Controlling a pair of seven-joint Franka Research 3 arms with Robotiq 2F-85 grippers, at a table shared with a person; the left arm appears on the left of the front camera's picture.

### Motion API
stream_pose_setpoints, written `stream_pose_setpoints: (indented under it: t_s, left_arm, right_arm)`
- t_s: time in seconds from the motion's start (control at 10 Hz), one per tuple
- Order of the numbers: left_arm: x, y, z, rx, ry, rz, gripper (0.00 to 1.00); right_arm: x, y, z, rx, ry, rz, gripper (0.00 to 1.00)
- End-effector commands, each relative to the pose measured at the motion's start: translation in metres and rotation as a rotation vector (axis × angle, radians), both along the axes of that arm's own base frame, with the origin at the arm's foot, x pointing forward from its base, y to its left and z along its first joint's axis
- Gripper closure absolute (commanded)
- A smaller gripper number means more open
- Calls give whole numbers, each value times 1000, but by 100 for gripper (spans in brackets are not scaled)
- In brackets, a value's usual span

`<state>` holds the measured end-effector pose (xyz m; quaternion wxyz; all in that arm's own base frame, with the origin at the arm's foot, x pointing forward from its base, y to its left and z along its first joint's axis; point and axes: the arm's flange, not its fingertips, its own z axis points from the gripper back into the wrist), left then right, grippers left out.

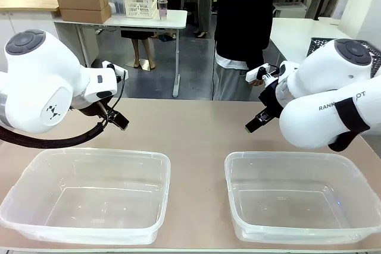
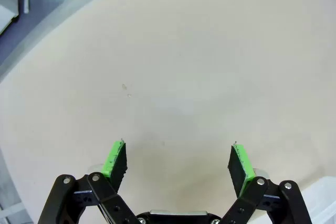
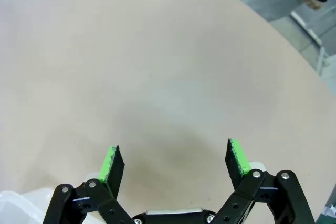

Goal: Sort the waste into each basket.
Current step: Pick up the Organizing box on the left side of the table and lift it.

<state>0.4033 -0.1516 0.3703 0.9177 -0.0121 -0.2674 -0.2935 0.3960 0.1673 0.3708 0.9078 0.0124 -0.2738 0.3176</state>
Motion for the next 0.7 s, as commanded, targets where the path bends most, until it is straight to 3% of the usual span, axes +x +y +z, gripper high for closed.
stream_pose_setpoints:
  t_s: [0.0,0.1,0.2,0.3,0.4,0.5,0.6]
  left_arm:
    - [0,0,0,0,0,0,0]
    - [0,0,0,0,0,0,0]
    - [0,0,0,0,0,0,0]
    - [-9,0,40,-36,60,60,0]
    - [-36,1,88,-86,124,131,0]
    - [-78,4,127,-101,143,69,0]
    - [-117,12,150,-116,103,37,0]
  right_arm:
    - [0,0,0,1,0,0,0]
    - [0,0,0,0,0,0,0]
    - [-10,-2,31,-42,98,-63,0]
    - [-29,-1,69,-34,156,-146,0]
    - [-62,-6,115,7,203,-126,0]
    - [-99,-12,150,-4,175,-143,0]
    - [-135,-14,168,-24,160,-128,0]
